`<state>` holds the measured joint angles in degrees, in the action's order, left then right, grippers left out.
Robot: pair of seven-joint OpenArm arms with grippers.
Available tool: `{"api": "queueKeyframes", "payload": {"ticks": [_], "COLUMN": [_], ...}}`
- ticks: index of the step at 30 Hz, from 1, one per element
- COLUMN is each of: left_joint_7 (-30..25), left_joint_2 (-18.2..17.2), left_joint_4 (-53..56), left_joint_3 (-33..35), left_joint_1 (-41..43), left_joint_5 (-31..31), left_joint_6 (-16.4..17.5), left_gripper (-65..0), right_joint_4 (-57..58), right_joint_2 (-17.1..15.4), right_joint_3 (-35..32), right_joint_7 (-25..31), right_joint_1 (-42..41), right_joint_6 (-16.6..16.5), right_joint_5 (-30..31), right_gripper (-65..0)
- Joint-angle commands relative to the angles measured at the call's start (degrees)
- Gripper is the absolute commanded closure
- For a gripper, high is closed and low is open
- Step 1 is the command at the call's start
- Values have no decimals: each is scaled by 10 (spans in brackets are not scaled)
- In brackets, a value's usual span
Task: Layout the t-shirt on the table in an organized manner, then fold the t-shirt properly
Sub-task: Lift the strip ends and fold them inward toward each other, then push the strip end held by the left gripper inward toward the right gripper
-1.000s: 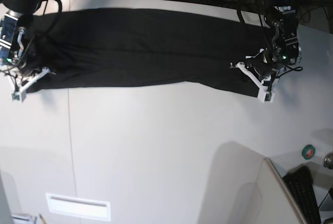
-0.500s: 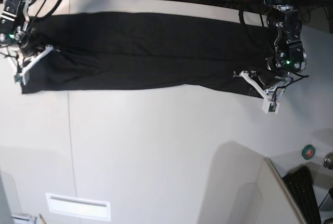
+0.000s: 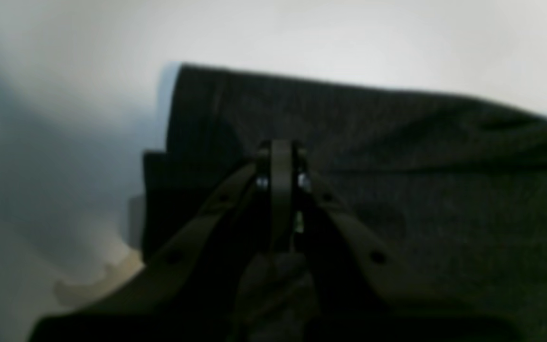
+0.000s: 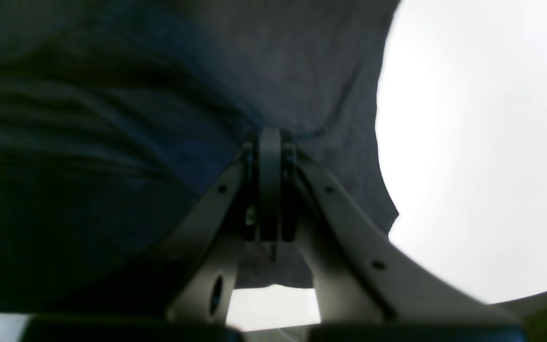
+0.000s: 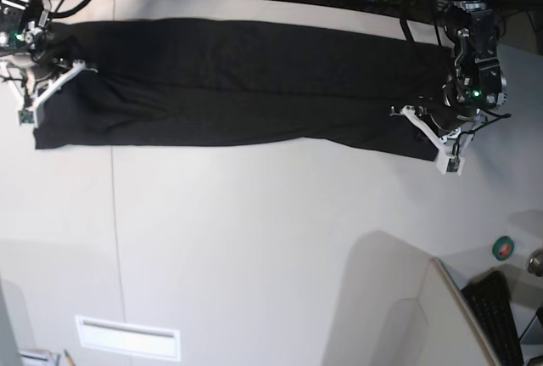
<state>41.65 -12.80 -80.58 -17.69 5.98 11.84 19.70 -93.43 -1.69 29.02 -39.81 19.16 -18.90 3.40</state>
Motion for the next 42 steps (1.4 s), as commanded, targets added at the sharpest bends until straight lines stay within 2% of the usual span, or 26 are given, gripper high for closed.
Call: {"api": "queueKeyframes", "payload": {"ticks": [1,4,7,10,12,13,16,17,18,19,21,24,26,32,36,38,42], "left_joint_7": [-11,-11,-11,-11,-10,-10,-10,-11,-11,-11,-11,-11,-11,-13,-13,-13,-15], "left_joint_2": [-6,-5,-3,-10,-31,-43,-78,-84,-90,-94,-99,-102,-101,-101,-100,-99,-99], "left_joint_4": [-13,-14,-22,-23,-19,-14,28,50,77,100,155,219,233,244,276,288,302], "left_joint_3": [-2,-4,-47,-114,-145,-148,-148,-148,-148,-148,-147,-147,-144,-49,-33,-33,-34], "left_joint_1": [-6,4,12,22,34,40,49,47,44,41,10,-20,-29,-32,-32,-32,-34], "left_joint_5": [4,5,9,80,141,174,259,279,292,294,293,293,292,292,292,292,292], "left_joint_6": [2,3,5,38,56,62,86,99,115,128,153,188,190,188,188,188,188], "left_gripper": [0,0,0,0,0,-53,-439,-546,-638,-650,-650,-556,-532,-518,-499,-400,-46], "right_joint_4": [14,64,30,-30,-44,-44,-42,-42,-42,-42,-42,-42,-42,-42,-42,-42,-42], "right_joint_2": [-1,-5,-5,-2,-1,-1,1,2,4,9,11,12,12,12,12,12,12], "right_joint_3": [0,0,5,5,3,0,0,0,0,0,-1,-1,-1,-1,-1,-1,-1], "right_joint_7": [1,2,2,0,-1,-1,-1,-1,0,0,1,1,1,1,1,1,1], "right_joint_1": [-7,-27,-29,-17,-16,-16,-19,-19,-19,-19,-19,-19,-19,-19,-17,-17,-17], "right_joint_6": [2,2,1,1,1,1,0,0,0,0,0,0,0,0,0,0,0], "right_joint_5": [0,0,0,0,0,0,1,1,1,1,1,1,1,1,1,1,1], "right_gripper": [0,0,0,0,0,0,0,0,0,0,0,0,0,0,0,0,0]}}
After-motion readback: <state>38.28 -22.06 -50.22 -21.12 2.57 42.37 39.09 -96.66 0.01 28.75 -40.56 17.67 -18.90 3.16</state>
